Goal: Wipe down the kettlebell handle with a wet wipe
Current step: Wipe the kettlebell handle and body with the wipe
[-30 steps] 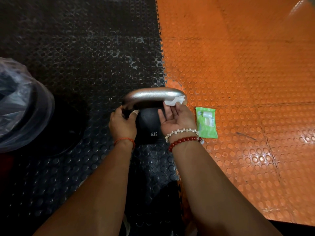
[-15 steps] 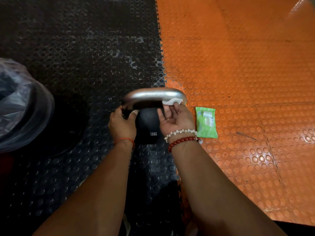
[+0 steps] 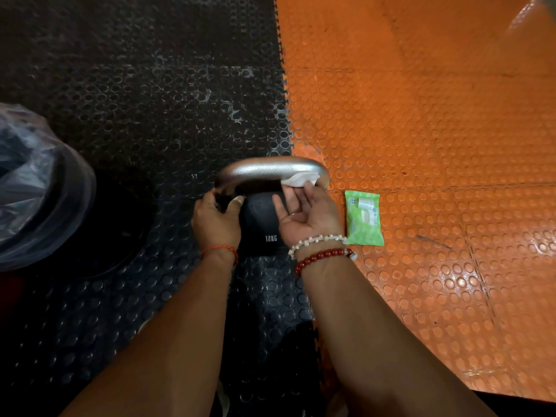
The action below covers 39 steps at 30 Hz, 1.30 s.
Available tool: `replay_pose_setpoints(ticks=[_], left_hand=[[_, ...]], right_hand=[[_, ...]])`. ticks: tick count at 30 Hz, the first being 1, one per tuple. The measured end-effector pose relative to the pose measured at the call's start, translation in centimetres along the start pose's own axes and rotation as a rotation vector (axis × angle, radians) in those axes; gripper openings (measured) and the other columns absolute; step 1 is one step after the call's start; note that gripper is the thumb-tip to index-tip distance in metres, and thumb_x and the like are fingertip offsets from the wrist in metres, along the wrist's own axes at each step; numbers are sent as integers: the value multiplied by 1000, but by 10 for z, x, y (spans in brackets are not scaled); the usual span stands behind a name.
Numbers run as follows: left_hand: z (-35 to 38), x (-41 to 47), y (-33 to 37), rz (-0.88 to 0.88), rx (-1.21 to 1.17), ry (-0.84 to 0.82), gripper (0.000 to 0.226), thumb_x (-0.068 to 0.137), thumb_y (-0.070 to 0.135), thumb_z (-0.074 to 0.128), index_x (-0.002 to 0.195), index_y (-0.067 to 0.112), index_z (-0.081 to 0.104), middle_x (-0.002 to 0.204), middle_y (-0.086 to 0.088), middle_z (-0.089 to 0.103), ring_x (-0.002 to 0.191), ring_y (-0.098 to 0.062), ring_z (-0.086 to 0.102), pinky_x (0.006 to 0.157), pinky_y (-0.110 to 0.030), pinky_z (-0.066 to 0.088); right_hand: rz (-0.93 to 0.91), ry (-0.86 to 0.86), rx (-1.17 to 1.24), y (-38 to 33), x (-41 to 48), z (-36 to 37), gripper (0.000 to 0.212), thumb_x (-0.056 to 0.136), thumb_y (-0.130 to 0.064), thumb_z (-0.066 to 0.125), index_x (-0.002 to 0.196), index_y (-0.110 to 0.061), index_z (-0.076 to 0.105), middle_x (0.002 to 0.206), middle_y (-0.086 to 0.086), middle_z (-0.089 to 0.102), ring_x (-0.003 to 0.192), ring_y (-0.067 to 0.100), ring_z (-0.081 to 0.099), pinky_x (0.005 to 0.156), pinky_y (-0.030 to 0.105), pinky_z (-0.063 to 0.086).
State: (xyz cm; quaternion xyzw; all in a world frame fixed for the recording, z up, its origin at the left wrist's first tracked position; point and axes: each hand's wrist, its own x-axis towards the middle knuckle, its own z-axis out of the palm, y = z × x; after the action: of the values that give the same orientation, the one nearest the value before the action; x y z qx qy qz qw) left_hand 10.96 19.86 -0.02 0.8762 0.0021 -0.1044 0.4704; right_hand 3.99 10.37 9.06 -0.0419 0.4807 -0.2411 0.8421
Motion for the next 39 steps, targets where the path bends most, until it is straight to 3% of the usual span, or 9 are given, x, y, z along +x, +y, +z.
replay_pose_setpoints(ticks=[4, 10, 15, 20, 26, 30, 32, 35, 39], left_hand=[[0, 0, 1, -5, -3, -2, 35, 84, 26, 72, 116, 12, 67, 112, -11, 62, 97, -16, 56, 82, -14, 36], [1, 1, -2, 2, -3, 2, 36, 83, 27, 73, 115, 12, 68, 111, -11, 63, 101, -22, 59, 90, -24, 44], [1, 1, -1, 6, -6, 4, 34, 83, 26, 73, 113, 12, 69, 108, -11, 63, 96, -20, 60, 83, -18, 40], [1, 2, -1, -1, -1, -7, 34, 82, 27, 74, 112, 13, 69, 107, -10, 64, 97, -21, 60, 85, -21, 43], [-4, 8, 0, -26, -4, -87, 26, 79, 31, 74, 102, 20, 69, 97, -6, 67, 86, -23, 65, 83, -33, 54], [-14, 18, -3, -80, -23, -195, 33, 86, 7, 55, 109, 24, 70, 79, -3, 66, 72, -17, 56, 75, -32, 51], [-24, 26, 0, -118, -64, -197, 37, 89, 5, 48, 109, 25, 71, 92, -7, 71, 77, -17, 58, 82, -33, 52], [-38, 45, 24, -90, -171, -108, 25, 93, 8, 56, 111, 15, 72, 111, -3, 71, 106, -17, 64, 104, -32, 46], [-51, 54, 83, 67, -144, -256, 25, 93, 13, 54, 109, 19, 72, 112, 2, 70, 109, -8, 61, 101, -18, 41]], right_hand=[[-9, 14, 64, -1, 3, 4, 13, 95, -9, 45, 89, -7, 56, 91, 4, 62, 113, 24, 61, 102, 44, 42], [20, -43, 78, 4, 4, 0, 17, 95, -6, 44, 85, -7, 57, 87, 4, 64, 108, 21, 62, 104, 49, 40], [52, -70, 80, 7, 4, 0, 17, 94, -4, 43, 85, -7, 58, 87, 4, 65, 112, 22, 60, 104, 50, 40], [35, -45, 77, 1, 4, 0, 18, 95, -7, 42, 86, -8, 57, 88, 3, 64, 113, 21, 60, 105, 50, 39], [68, -64, 55, 5, 4, -2, 18, 95, -4, 41, 93, -9, 59, 90, 3, 66, 95, 15, 64, 102, 48, 39], [92, -55, 56, 3, 8, -3, 20, 94, -3, 40, 98, -8, 59, 93, 4, 67, 99, 18, 63, 103, 51, 38], [108, -81, 31, 5, 6, -5, 23, 94, -3, 41, 106, -10, 59, 93, 3, 68, 97, 18, 64, 103, 54, 36], [99, -83, 14, 3, 6, -10, 24, 94, -5, 41, 109, -10, 59, 93, 3, 68, 88, 19, 64, 102, 56, 36], [99, -97, 50, -1, 7, -13, 22, 96, -3, 37, 101, -9, 58, 91, 4, 69, 92, 19, 65, 103, 55, 37]])
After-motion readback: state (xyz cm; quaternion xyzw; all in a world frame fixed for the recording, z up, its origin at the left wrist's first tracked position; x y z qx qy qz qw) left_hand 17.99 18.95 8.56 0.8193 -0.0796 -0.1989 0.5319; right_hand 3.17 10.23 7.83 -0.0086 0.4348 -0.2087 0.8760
